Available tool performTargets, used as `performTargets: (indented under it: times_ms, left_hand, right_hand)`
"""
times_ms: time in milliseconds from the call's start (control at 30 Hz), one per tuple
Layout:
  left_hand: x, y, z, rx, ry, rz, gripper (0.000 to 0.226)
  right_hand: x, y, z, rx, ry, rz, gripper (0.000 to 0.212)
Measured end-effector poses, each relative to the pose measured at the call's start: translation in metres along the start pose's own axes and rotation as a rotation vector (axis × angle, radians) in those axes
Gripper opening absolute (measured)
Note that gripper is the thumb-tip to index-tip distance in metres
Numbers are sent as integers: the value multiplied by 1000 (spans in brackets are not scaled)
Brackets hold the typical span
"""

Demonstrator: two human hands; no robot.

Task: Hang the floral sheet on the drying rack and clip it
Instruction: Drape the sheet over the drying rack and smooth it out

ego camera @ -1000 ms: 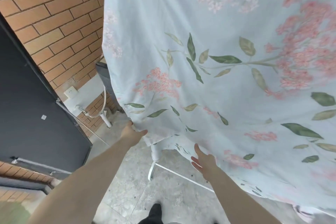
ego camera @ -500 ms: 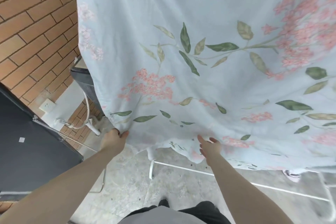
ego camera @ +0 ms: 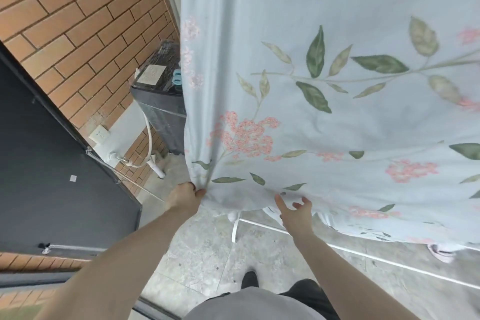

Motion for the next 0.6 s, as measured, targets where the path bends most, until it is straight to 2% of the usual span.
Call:
performTargets:
  times_ms: [200,334,434,500,600]
  left_hand:
    - [-27,-30,-6,-157,-43,12,38]
    - [-62,-64,-1,-259,-42,45,36]
    - [-80,-74,-6,-336,-42,54,27]
    - [-77,-68,-9,-368,-25,68,30]
    - [-79,-63,-11,-273,-2,85,48]
  right_hand:
    - [9,40,10,103,19,-101,123]
    - [15,59,2,148,-13,-140,131]
    - [16,75,-3,213,-3,-161,118]
    - [19,79,-3,226,8,-141,118]
    - [24,82,15,213,66,-118,118]
Point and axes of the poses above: each hand's wrist, its own x-axis away from the middle knuckle, its own y-axis out of the back of the hand, z = x × y, the point moved 10 cm from there along -x, towards the middle knuckle, and after that the axes turned 14 degrees about y, right-handed, at the moved point
